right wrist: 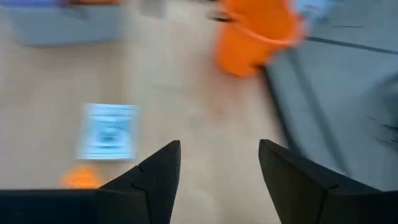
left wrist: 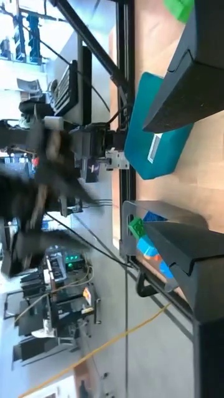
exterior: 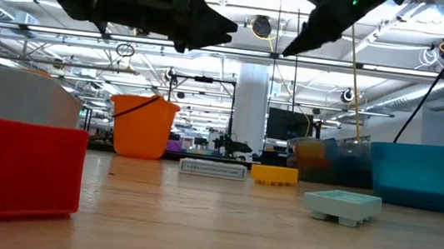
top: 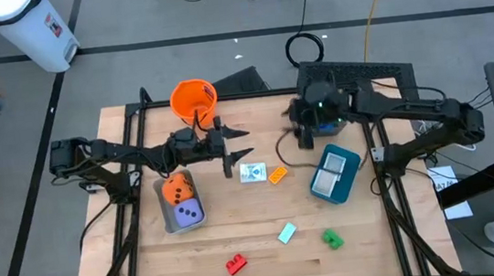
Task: Pick & Place Toys
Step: Put the yellow game piece into the black bin
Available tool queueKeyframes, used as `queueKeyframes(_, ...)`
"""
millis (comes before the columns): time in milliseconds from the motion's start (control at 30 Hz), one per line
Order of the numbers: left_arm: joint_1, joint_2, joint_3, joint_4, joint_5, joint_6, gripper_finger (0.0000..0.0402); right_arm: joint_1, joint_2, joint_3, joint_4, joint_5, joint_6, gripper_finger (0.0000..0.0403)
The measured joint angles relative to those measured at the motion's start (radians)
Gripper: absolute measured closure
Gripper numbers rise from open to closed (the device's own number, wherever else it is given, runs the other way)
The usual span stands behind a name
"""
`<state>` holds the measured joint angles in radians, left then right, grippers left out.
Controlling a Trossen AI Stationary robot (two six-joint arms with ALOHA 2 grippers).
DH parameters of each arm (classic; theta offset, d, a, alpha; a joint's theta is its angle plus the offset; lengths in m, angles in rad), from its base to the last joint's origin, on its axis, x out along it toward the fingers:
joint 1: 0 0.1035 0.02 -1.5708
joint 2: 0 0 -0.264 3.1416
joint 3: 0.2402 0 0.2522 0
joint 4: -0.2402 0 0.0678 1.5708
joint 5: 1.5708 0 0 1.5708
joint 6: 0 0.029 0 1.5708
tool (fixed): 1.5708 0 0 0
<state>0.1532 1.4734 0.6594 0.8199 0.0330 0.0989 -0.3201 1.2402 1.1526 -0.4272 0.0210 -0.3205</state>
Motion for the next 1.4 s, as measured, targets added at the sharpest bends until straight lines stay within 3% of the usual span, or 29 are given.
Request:
queueKeyframes(233,-0.014,0.000,0.000,0.019,0.066,-0.047,0.0149,0.147,0.033,0.000,-0.012,-0.208,0.074,0.0192)
queueKeyframes(500,-0.110,0.000,0.001,0.034,0.237,-0.258,0.0149,0.314,0.124,-0.054,0.004,-0.208,0.126,0.0193)
queueKeyframes(600,-0.168,0.000,0.001,-0.020,0.220,-0.256,0.0149,0.354,0.150,-0.105,0.026,-0.207,0.126,0.0193)
queueKeyframes(833,-0.308,0.000,0.001,-0.047,0.085,-0.130,0.0149,0.350,0.214,-0.245,0.274,-0.202,0.086,0.0199)
queueKeyframes(1067,-0.337,0.001,0.000,-0.124,0.033,-0.105,0.0149,0.304,0.333,-0.232,0.347,-0.200,0.038,0.0185)
queueKeyframes(1400,-0.345,0.000,0.000,-0.176,0.034,-0.138,0.0149,0.248,0.478,-0.137,0.319,-0.202,-0.015,0.0133)
